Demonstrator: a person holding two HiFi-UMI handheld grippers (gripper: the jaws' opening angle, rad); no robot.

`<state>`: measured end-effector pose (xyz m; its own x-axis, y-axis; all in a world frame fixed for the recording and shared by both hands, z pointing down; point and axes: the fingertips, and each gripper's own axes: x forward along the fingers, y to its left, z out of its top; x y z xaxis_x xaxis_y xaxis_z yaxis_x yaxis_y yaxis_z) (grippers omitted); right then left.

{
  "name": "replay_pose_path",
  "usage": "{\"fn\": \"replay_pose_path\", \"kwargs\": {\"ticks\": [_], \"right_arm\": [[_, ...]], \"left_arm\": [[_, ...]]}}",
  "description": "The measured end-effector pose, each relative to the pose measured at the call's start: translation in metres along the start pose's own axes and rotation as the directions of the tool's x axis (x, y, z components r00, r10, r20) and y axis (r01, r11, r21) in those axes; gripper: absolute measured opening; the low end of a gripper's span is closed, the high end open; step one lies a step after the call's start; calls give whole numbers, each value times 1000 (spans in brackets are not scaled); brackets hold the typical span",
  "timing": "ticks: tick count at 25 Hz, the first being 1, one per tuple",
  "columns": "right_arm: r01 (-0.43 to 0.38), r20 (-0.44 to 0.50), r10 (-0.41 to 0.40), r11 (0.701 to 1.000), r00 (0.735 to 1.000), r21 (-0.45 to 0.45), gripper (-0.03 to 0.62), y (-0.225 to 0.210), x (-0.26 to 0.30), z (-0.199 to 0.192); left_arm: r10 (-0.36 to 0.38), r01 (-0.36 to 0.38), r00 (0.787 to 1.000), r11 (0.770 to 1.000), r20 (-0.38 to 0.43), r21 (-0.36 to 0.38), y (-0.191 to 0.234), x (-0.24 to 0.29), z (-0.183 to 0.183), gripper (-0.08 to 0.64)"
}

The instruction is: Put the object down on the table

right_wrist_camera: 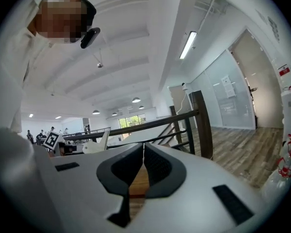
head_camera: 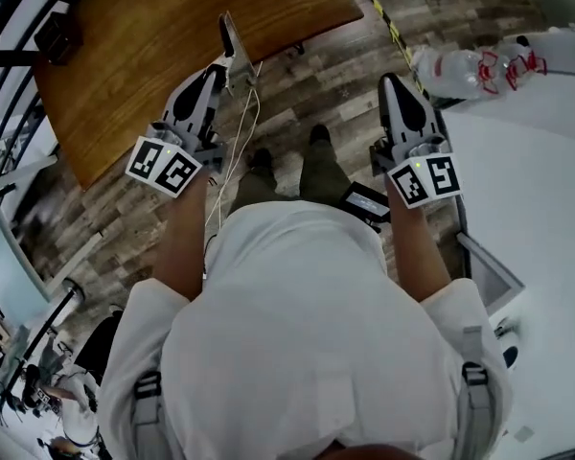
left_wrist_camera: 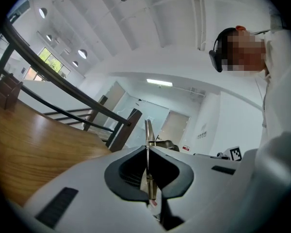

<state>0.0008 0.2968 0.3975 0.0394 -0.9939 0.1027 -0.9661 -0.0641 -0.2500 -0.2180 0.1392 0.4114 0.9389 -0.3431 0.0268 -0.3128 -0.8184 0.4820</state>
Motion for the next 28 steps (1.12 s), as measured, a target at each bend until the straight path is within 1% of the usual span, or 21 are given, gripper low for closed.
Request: {"fn": "replay_pose_path", "kwargs": {"ticks": [4, 8, 12, 15, 20, 25, 28], "right_arm": [[-97, -10, 97, 995, 995, 2, 26, -36, 22, 16], [-168, 5, 168, 986, 986, 8, 26, -71, 40, 35], [-228, 14, 228, 973, 974, 20, 26, -88, 44, 39], [-253, 17, 253, 967, 967, 33, 26, -96, 55, 38], [-276, 9, 276, 960, 961, 44, 26, -103, 86, 34], [-289, -18, 290, 957, 957, 13, 26, -97, 149, 36], [-310, -47, 309, 951, 950, -16, 26, -86, 189, 39]], "left_arm": [[71, -70, 997, 997, 37, -26, -10, 29, 4, 15], [126, -125, 990, 992, 58, -27, -20, 63, 10, 16], [165, -164, 981, 986, 98, -13, -33, 75, 15, 17], [192, -192, 975, 981, 116, -11, -30, 78, 18, 15], [236, -236, 964, 972, 121, -20, -5, 85, 21, 15], [244, -239, 960, 969, 140, -56, 46, 101, 33, 15], [246, -237, 956, 969, 160, -74, 77, 111, 49, 17]]}}
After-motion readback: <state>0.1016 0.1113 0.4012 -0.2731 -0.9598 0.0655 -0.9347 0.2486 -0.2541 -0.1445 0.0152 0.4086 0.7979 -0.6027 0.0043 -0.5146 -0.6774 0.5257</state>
